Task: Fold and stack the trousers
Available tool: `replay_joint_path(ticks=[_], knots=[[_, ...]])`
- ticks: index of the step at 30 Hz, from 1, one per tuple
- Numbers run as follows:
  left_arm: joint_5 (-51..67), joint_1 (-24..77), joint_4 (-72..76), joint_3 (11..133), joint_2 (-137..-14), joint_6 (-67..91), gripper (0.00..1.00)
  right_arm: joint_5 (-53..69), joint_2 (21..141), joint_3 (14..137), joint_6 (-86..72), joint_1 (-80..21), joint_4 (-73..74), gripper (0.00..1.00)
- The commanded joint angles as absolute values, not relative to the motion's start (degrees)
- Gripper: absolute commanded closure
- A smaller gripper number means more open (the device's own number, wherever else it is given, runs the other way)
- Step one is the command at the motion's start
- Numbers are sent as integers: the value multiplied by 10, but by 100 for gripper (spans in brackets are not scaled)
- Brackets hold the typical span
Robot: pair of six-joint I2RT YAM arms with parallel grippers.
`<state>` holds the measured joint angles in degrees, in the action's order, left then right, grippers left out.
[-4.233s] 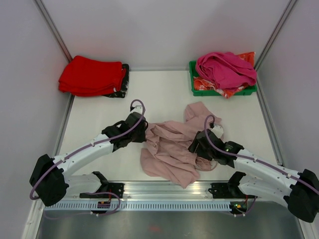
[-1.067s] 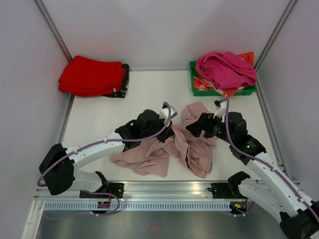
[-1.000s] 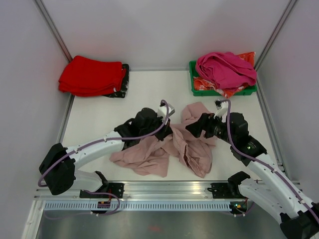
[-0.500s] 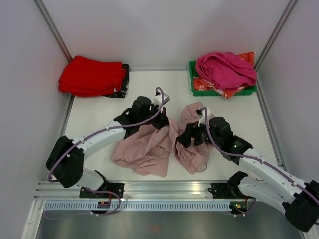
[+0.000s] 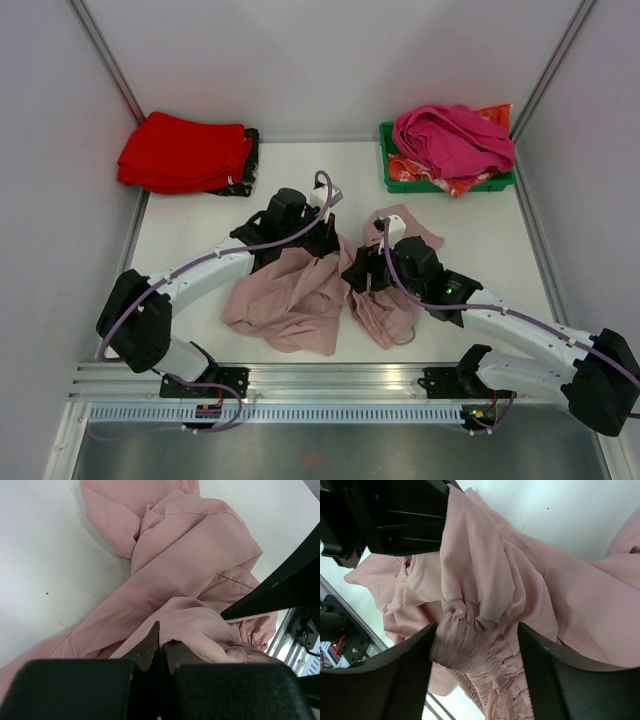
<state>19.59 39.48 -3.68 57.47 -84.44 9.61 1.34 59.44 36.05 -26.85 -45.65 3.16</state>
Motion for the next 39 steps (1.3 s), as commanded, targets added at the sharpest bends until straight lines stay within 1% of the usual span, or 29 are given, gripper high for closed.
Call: replay_joint_path(ticks=[1, 3, 4, 5, 6, 7, 8, 10, 14, 15, 16, 17, 18, 19, 21, 22, 23, 25, 28, 29, 30, 31, 32, 33, 35, 36, 37, 38, 39], knots=[[193, 391, -56, 616, -851, 114, 98, -15, 630, 380, -285, -469, -23, 32], [186, 391, -76, 629, -850, 126, 98, -8, 653, 383, -287, -475, -44, 44], [186, 391, -83, 635, -846, 131, 98, -8, 659, 383, -291, -475, -50, 63], [185, 391, -90, 639, -843, 133, 98, -11, 669, 391, -288, -475, -51, 74], [180, 391, -99, 643, -839, 137, 98, -19, 671, 400, -286, -475, -35, 89], [174, 390, -121, 648, -834, 136, 98, -32, 669, 411, -282, -475, -20, 100], [164, 390, -135, 657, -818, 134, 98, -50, 655, 436, -277, -475, -6, 100], [153, 390, -173, 662, -797, 117, 98, -34, 630, 458, -262, -474, 39, 100], [149, 390, -220, 636, -719, 87, 98, 149, 550, 452, -264, -475, 102, 100], [161, 390, -231, 633, -689, 77, 98, 162, 541, 442, -272, -475, 149, 100], [210, 390, -247, 623, -673, 65, 98, 169, 523, 422, -279, -475, 201, 100], [242, 390, -250, 614, -656, 65, 98, 159, 513, 414, -279, -475, 201, 99], [270, 392, -250, 604, -615, 62, 98, 141, 505, 410, -299, -475, 247, 95], [304, 400, -248, 574, -593, 62, 98, 95, 494, 408, -315, -475, 267, 71], [322, 414, -246, 542, -549, 60, 98, 47, 449, 420, -344, -475, 294, 40], [318, 432, -246, 513, -511, 62, 98, -38, 434, 432, -388, -474, 310, 7], [319, 440, -249, 499, -497, 66, 98, -70, 412, 458, -405, -473, 338, 2], [317, 461, -264, 477, -476, 74, 98, -141, 406, 484, -436, -465, 369, 2], [316, 496, -279, 463, -482, 84, 94, -229, 450, 531, -475, -451, 459, 2], [309, 505, -282, 463, -485, 84, 82, -242, 492, 543, -482, -431, 496, 2], [302, 512, -286, 465, -490, 82, 62, -244, 512, 543, -483, -415, 499, 2], [289, 519, -294, 475, -495, 78, 48, -224, 534, 539, -481, -394, 497, 2], [281, 520, -300, 484, -504, 70, 39, -208, 572, 519, -476, -370, 470, 2], [267, 520, -304, 494, -505, 67, 1, -187, 587, 505, -471, -327, 448, 2], [202, 520, -305, 522, -507, 49, 0, -152, 623, 481, -470, -299, 406, 3], [165, 520, -297, 530, -511, 51, 0, -158, 627, 482, -473, -296, 403, 3], [66, 519, -286, 547, -518, 58, 0, -183, 627, 484, -476, -295, 405, 3], [29, 518, -267, 561, -532, 61, 0, -196, 621, 486, -477, -294, 408, 3], [14, 514, -263, 577, -578, 57, 0, -212, 615, 486, -476, -279, 411, 3]])
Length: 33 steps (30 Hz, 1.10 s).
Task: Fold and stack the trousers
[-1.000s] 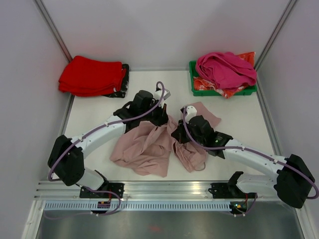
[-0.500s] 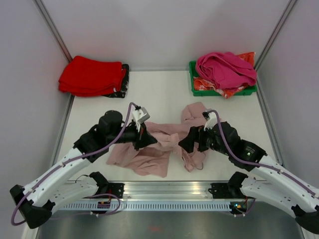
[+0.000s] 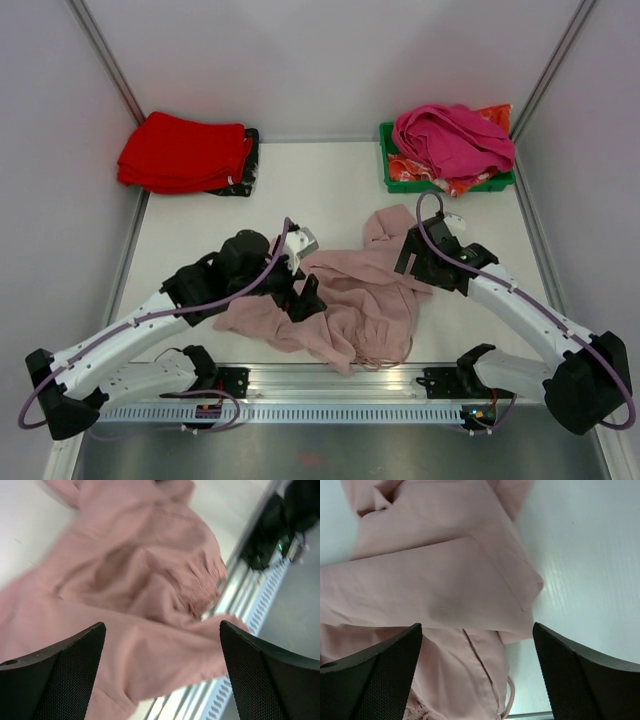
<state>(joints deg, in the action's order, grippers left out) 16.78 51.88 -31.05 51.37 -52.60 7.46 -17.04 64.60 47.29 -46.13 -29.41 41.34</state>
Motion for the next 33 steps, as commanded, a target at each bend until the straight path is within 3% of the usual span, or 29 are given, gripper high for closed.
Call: replay_joint_path(ticks=[1, 6, 9, 14, 19, 22, 25, 26, 28, 29, 33], knots=[[24, 510, -259, 617, -611, 48, 0, -228, 607, 486, -473, -264, 417, 3], [110, 517, -214, 733, -868, 40, 1, -119, 554, 475, -419, -38, 414, 2], [110, 523, -146, 750, -944, -1, 0, -67, 548, 484, -387, 74, 420, 2], [142, 555, -134, 866, -1106, -70, 0, -3, 559, 483, -356, 166, 421, 2], [30, 592, -134, 939, -1194, -33, 1, 16, 537, 498, -337, 181, 427, 2], [-17, 592, -106, 940, -1216, -6, 7, 32, 533, 493, -330, 181, 428, 2], [-40, 591, -94, 941, -1227, 32, 33, 48, 531, 480, -334, 180, 420, 2], [-44, 590, -91, 941, -1226, 38, 49, 54, 531, 476, -337, 180, 414, 2], [-60, 581, -93, 940, -1210, 67, 71, 83, 532, 466, -341, 179, 402, 2], [-64, 575, -98, 937, -1199, 83, 97, 96, 531, 463, -338, 178, 396, 2], [-69, 491, -80, 833, -1065, 182, 98, 161, 530, 455, -322, 174, 369, 3]])
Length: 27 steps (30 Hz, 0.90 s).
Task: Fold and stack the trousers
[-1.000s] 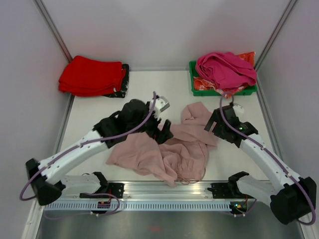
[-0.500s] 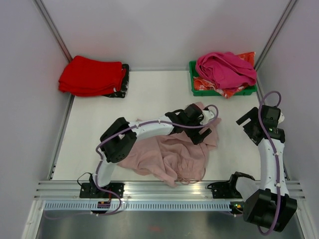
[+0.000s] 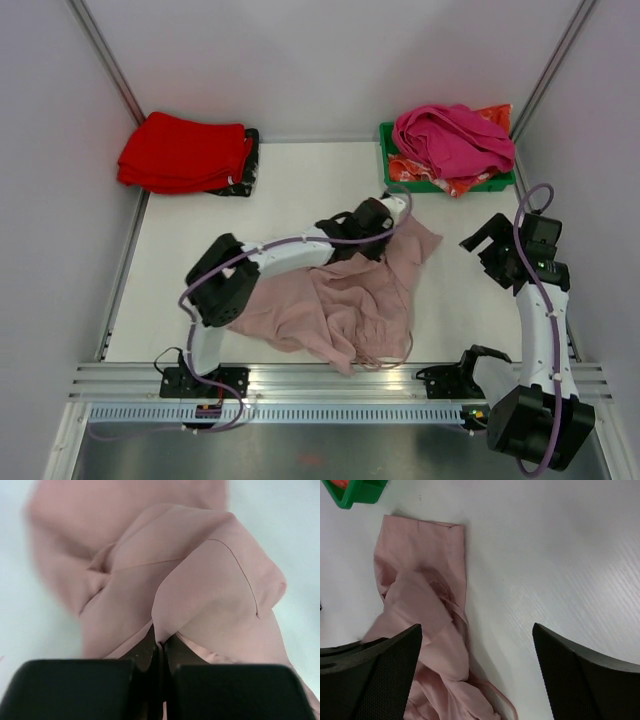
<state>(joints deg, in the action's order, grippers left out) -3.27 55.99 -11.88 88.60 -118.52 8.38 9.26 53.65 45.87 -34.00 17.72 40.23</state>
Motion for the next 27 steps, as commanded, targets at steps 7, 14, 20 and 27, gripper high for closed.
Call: replay_joint_path(ticks=[7, 14, 20, 27], knots=[[-241, 376, -137, 666, -758, 303, 98, 214, 528, 432, -344, 103, 294, 5], [-360, 243, -307, 545, -652, 476, 98, 157, 588, 428, -346, -136, 245, 7], [-308, 192, -303, 435, -510, 467, 82, 142, 656, 396, -332, -228, 157, 8], [-281, 190, -380, 411, -488, 489, 51, 85, 789, 438, -368, -272, 97, 17]])
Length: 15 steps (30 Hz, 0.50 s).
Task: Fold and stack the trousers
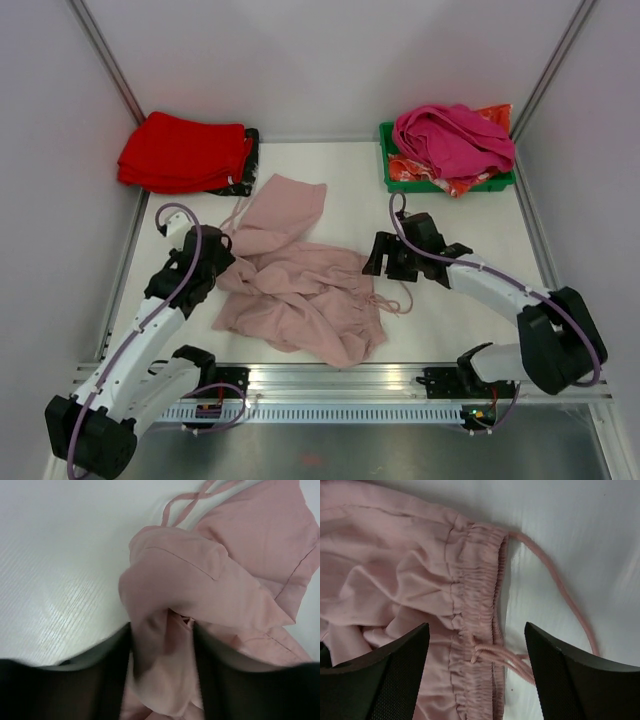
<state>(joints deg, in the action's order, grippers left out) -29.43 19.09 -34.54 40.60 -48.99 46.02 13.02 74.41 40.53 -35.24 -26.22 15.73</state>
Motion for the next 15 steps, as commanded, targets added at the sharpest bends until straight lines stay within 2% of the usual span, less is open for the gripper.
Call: replay_joint_path(ticks=[1, 4, 7, 15], knots=[[-280, 190, -387, 416, -480, 476, 33, 70, 801, 441, -371, -276, 89, 17], [-262, 190, -388, 441, -461, 419, 11, 48, 848, 455, -367, -275, 73, 17], [-235, 190, -358, 475, -459, 318, 5, 63, 892, 471, -367, -278, 63, 18], [-63, 195, -277, 587, -611, 107, 4, 62, 942, 492, -394, -298, 27, 29]])
